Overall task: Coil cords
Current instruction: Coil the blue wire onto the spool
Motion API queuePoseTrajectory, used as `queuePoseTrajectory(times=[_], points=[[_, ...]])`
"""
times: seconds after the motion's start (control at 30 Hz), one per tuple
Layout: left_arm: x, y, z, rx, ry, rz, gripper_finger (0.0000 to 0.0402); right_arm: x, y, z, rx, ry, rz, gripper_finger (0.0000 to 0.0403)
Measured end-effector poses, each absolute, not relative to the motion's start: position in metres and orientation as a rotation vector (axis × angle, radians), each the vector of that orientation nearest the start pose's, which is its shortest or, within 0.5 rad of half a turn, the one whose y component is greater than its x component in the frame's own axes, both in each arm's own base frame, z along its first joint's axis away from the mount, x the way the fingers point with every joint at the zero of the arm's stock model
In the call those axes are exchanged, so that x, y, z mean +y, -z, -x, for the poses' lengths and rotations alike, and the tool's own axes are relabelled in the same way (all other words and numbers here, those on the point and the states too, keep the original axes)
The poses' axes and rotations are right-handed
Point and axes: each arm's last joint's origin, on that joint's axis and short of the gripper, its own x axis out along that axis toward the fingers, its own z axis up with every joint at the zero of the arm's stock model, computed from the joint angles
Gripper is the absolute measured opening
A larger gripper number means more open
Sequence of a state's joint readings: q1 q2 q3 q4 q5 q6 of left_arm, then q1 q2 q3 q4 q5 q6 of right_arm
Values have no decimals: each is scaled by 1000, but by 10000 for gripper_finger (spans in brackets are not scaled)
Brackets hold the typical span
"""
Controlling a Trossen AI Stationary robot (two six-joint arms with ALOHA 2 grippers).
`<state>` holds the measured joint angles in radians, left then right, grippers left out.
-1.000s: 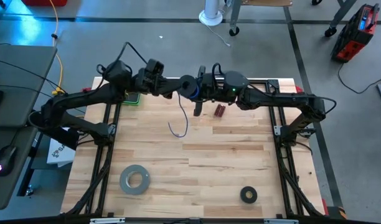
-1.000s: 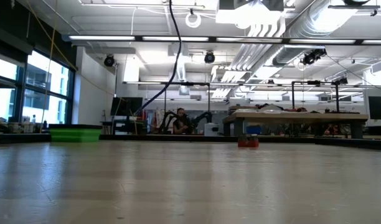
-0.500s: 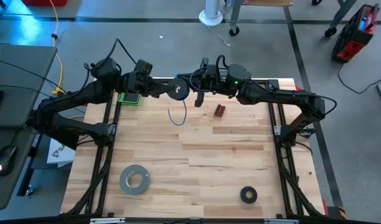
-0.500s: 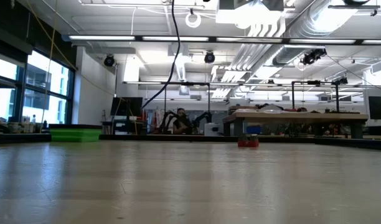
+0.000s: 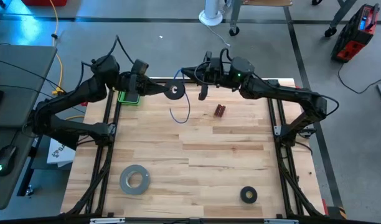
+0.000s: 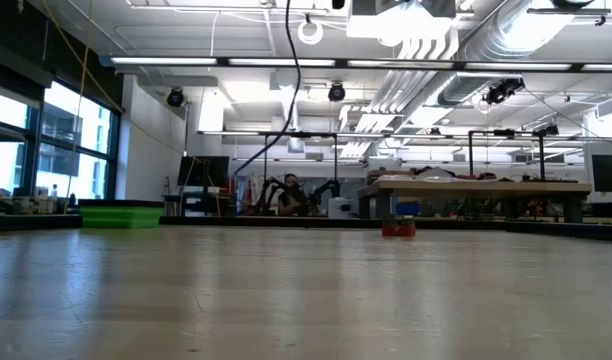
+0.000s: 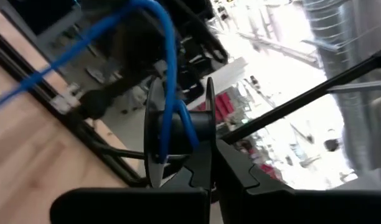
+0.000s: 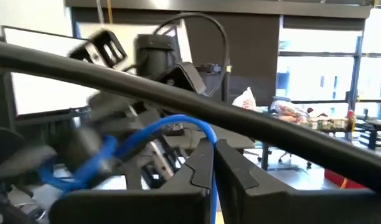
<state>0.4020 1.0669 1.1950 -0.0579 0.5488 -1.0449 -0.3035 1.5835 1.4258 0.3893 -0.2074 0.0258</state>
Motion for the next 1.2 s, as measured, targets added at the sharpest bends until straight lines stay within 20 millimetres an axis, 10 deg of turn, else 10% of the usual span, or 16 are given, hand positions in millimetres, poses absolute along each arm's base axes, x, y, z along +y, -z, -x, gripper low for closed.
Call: queuePoseTrajectory(times=[1.2], points=[[104, -443, -183, -159, -80, 451, 0, -96, -422, -335, -163, 65, -29, 1]])
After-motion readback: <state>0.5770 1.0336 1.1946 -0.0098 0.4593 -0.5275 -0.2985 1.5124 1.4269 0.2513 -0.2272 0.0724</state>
